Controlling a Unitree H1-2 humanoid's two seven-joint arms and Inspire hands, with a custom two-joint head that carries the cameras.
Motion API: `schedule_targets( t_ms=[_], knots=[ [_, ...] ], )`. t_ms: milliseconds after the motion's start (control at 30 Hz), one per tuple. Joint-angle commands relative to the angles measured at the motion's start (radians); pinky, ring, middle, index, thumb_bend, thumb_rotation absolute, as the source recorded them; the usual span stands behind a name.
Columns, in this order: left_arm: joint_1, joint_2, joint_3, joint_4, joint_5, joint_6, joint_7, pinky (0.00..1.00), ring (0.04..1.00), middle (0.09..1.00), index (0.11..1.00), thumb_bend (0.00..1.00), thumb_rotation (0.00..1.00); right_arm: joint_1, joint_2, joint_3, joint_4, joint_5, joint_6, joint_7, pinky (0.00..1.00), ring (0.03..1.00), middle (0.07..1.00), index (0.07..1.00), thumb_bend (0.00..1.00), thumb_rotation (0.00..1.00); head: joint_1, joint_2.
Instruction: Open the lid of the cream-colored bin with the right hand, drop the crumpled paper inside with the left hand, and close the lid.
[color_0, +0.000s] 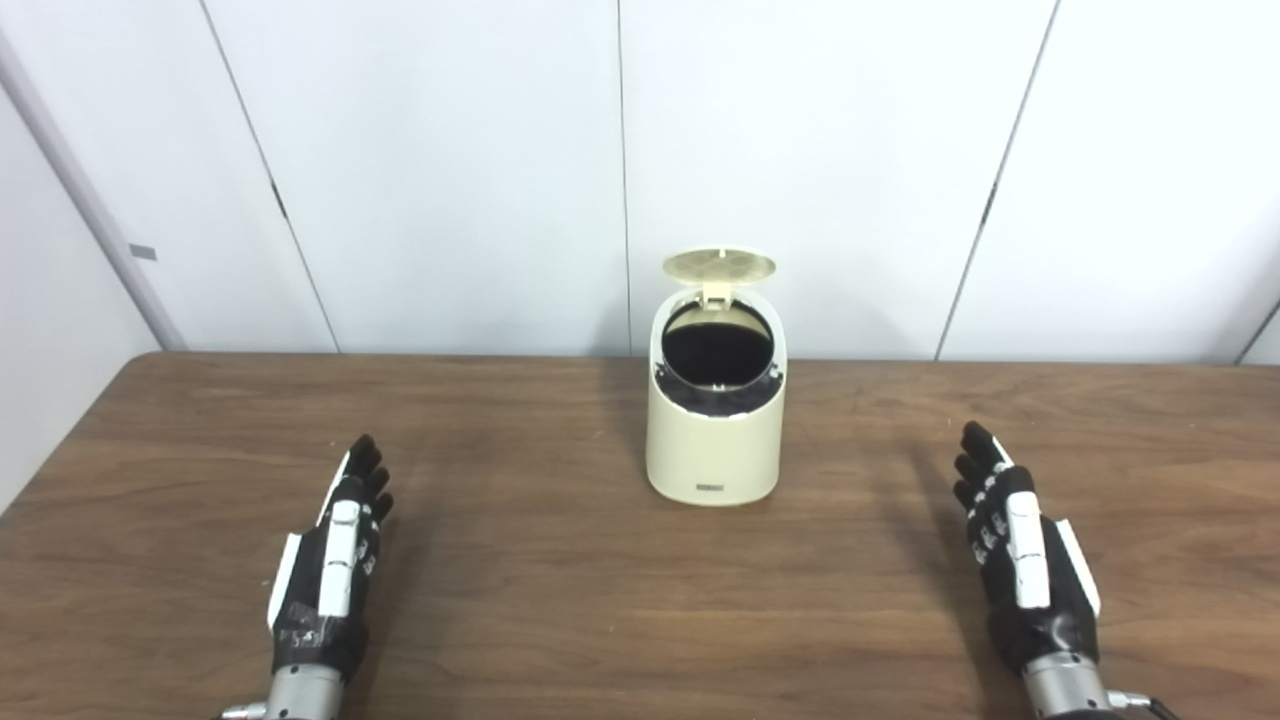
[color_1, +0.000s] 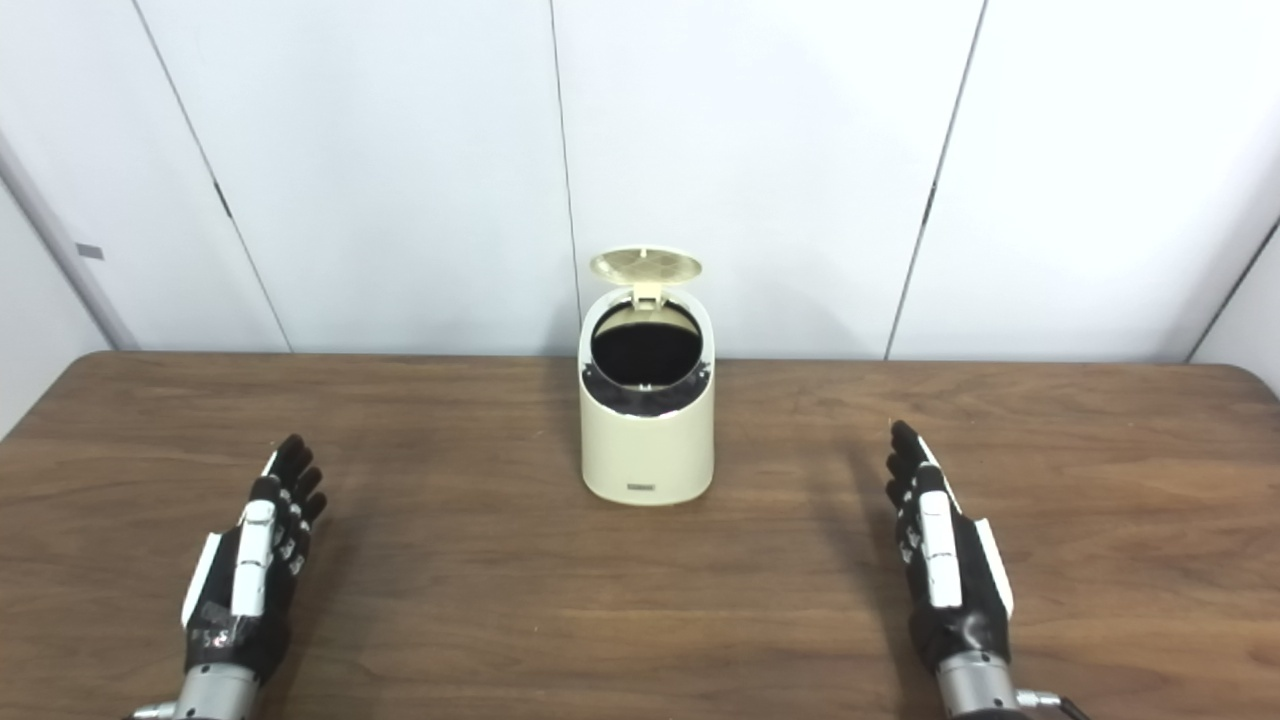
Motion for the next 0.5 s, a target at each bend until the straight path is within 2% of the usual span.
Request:
schedule_targets(
  t_ms=[0,133,267,467],
  knots=[
    [-0.002,0.009,0.004,-0.021,-0.013,-0.026,-0.01,1.0,1.0,1.0,1.0,0.55,0.9,0.023,-0.005,-0.008,-0.023,0.003,-0.028,0.002,1.0,0.976,0.974,0.938,0.48,0.97,-0.001,0.0],
    [-0.003,0.01,0.003,-0.018,-0.011,-0.026,-0.01,1.0,1.0,1.0,1.0,0.55,0.9,0.034,-0.009,-0.011,-0.049,-0.008,-0.008,-0.008,1.0,0.979,0.973,0.931,0.48,0.96,-0.016,0.014],
    [-0.004,0.01,0.004,-0.017,-0.008,-0.025,-0.007,1.0,1.0,1.0,1.0,0.56,0.9,0.037,-0.016,-0.012,-0.049,-0.015,-0.015,-0.007,1.0,0.979,0.973,0.929,0.49,0.96,-0.021,0.023],
    [0.004,0.02,0.002,-0.018,-0.013,-0.019,-0.013,1.0,1.0,1.0,1.0,0.57,0.9,0.037,-0.016,-0.018,-0.044,-0.021,-0.017,-0.014,1.0,0.976,0.969,0.922,0.47,0.97,-0.025,0.021]
  ],
)
